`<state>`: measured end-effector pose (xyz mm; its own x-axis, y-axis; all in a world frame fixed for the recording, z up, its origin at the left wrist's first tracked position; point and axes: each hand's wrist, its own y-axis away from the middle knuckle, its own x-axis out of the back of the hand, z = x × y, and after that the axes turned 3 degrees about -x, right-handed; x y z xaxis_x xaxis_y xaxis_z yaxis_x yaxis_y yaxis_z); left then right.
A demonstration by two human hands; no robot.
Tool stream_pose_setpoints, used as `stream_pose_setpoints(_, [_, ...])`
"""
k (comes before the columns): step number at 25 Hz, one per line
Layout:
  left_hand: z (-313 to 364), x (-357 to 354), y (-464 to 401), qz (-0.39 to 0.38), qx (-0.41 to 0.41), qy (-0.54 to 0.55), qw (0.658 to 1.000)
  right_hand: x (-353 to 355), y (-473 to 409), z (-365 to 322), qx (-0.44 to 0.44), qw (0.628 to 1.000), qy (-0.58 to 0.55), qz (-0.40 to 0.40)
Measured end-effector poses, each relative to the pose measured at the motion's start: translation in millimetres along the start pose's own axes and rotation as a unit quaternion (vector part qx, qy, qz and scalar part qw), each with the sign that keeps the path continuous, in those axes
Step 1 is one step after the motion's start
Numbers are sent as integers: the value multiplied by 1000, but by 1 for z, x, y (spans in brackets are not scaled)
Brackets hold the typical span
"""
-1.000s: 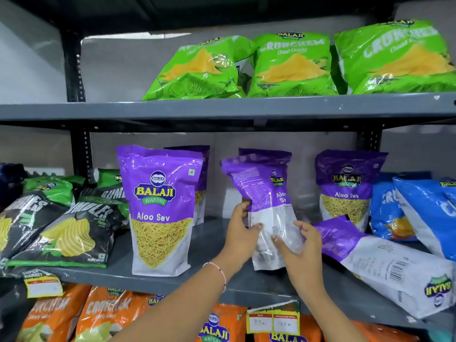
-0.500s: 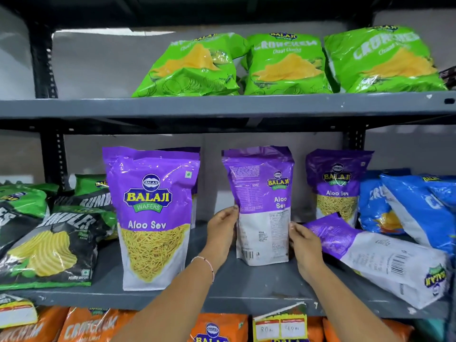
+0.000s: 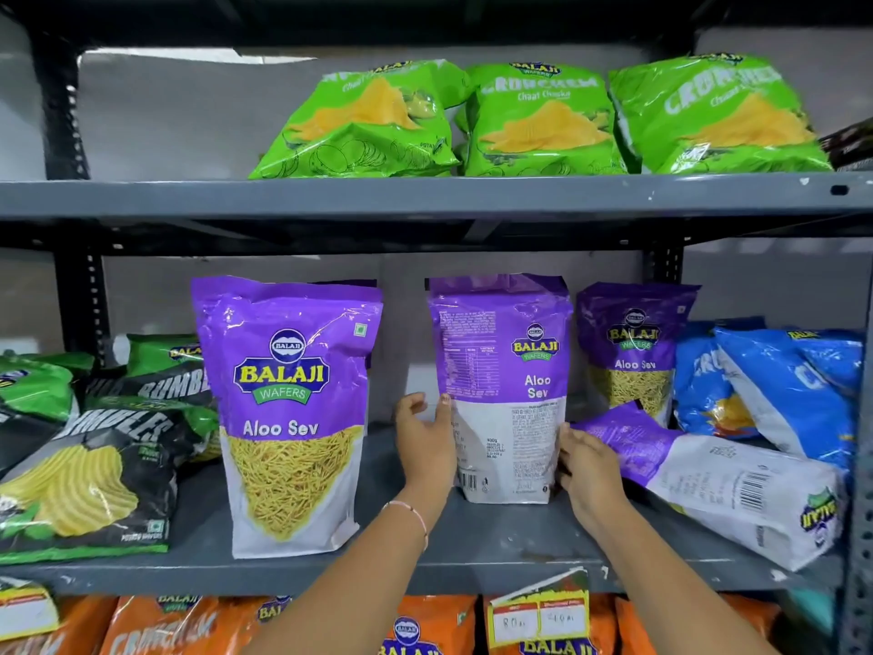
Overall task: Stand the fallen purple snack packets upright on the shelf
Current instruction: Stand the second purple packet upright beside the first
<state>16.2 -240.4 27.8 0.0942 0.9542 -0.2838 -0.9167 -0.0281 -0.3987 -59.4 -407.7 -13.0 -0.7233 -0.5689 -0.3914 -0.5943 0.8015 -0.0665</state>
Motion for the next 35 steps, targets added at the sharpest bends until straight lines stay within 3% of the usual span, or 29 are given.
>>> stream_pose_setpoints(3, [-11, 17, 26, -93, -65, -79, 990, 0, 4, -6, -12, 999, -34, 17])
stream_pose_setpoints(5, [-17, 21, 37, -199, -24, -128, 971, -2, 5, -6, 1, 999, -35, 19])
stream_pose_setpoints(7, [-14, 22, 42, -244, 6, -146, 959, -5, 14, -10, 9, 999, -27, 18])
stream_pose_setpoints(12, [-14, 18, 37, -256, 39, -116, 959, -3, 19, -15, 45, 997, -55, 18])
stream_pose_setpoints(19, [-30, 9, 6, -313, 99, -83, 941, -8, 22, -11, 6, 998, 4, -67])
stream_pose_setpoints(24, [-28, 10, -8, -242, 115, -33, 963, -8, 26, -13, 78, 993, 88, 22])
stream_pose_setpoints(28, [-29, 9, -5, -262, 139, 5, 955, -13, 33, -13, 87, 982, 154, -62])
stream_pose_setpoints(35, [-5, 29, 20, -285, 118, -49, 950, 2, 52, -10, 89, 967, 182, -154])
